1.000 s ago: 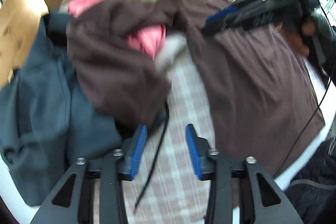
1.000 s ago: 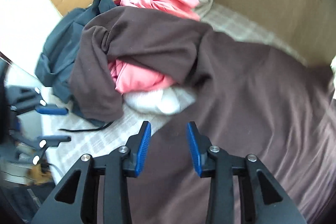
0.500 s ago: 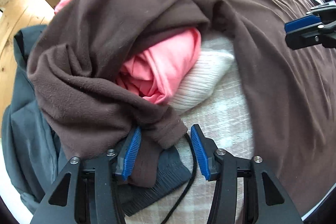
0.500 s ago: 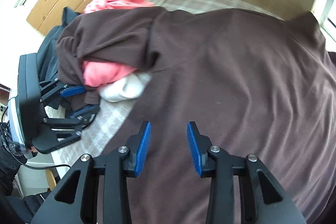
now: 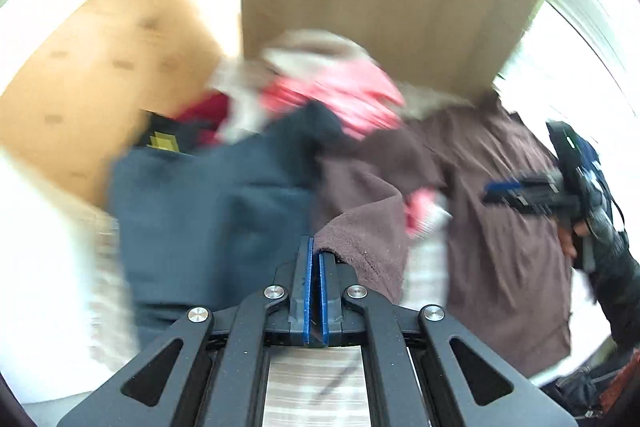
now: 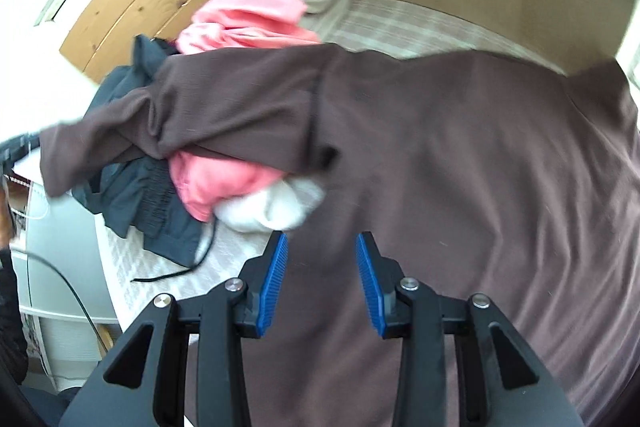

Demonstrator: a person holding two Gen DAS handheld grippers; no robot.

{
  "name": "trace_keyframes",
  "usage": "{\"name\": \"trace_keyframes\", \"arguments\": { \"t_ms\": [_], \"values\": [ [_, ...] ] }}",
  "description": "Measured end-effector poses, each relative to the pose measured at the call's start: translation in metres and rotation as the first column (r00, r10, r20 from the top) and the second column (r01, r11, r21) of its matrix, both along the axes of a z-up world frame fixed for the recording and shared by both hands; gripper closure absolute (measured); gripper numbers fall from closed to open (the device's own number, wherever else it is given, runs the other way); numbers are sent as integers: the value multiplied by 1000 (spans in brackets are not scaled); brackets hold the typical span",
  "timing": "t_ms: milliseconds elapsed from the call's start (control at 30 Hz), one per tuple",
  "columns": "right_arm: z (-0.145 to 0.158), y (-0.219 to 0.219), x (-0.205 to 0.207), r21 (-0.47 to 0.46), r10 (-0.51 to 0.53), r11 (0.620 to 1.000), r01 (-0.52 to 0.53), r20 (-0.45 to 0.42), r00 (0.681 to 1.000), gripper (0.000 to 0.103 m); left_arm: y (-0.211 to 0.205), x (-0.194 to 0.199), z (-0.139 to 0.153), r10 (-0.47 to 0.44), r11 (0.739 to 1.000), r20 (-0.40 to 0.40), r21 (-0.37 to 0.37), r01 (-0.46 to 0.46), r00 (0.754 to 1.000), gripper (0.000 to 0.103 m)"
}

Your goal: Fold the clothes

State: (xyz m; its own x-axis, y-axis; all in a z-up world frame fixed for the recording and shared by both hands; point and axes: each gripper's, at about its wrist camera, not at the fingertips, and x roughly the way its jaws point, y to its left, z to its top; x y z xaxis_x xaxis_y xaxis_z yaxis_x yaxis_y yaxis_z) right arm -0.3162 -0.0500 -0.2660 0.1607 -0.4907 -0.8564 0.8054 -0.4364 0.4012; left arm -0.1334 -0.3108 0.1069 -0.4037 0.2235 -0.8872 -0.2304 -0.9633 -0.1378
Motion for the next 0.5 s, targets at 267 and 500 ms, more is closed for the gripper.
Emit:
{"name": "trace_keyframes", "arguments": {
  "t_ms": [267, 500],
  "values": [
    [9, -25, 29, 25, 72, 997, -72, -8, 997, 67, -69, -55, -90, 269, 963, 25, -23, -269, 963, 97],
    [18, -36, 47, 18, 112, 994, -112, -22, 993, 67, -57, -54, -102, 222, 975, 16, 5, -222, 975, 70]
  ]
}}
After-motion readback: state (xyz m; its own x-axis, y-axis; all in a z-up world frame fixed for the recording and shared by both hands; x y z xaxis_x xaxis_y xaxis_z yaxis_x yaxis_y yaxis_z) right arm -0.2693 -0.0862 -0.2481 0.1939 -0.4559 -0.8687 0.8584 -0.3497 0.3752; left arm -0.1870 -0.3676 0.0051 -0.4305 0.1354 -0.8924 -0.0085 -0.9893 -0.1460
